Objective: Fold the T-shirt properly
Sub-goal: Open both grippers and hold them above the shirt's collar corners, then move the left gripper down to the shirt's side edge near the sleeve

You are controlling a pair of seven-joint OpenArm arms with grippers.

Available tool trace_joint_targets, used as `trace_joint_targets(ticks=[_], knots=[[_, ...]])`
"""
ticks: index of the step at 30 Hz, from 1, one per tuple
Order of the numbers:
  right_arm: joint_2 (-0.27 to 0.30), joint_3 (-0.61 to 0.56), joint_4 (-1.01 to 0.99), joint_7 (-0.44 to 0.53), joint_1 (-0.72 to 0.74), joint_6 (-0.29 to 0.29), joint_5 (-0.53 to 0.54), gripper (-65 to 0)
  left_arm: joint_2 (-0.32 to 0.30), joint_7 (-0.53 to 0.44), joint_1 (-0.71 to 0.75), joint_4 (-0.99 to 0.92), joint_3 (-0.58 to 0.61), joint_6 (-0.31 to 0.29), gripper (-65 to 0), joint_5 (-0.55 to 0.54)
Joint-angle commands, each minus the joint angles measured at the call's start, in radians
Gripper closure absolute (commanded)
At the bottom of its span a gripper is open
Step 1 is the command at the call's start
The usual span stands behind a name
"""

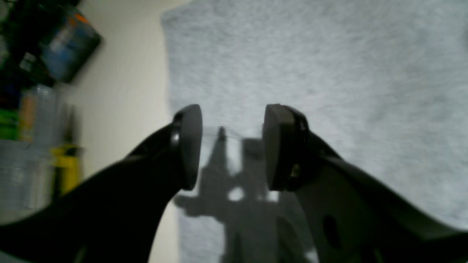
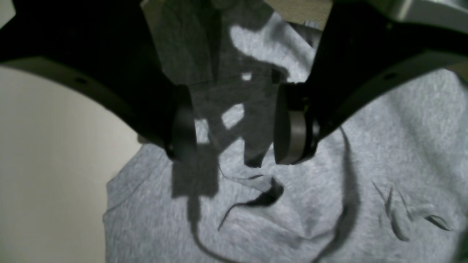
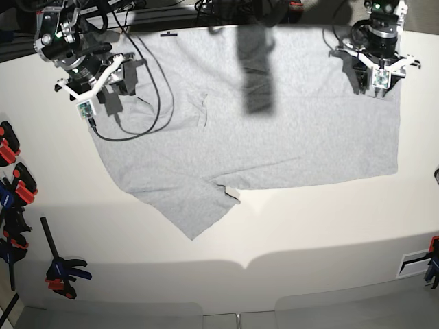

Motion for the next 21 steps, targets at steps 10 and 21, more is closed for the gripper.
trace_joint_targets(ticks=[10,21], knots=[[0.011,0.005,0.018,0.024,0.002,-0.003,0.009,-32.9,-0.008,-0.032,0.003,0.013,-0.006,0.002,-44.9,0.049],[0.011,0.005,0.018,0.103,0.002,-0.003,0.009,-32.9,-0.008,-0.094,-0.071,0.013,-0.006,0.004,-44.7,0.049]])
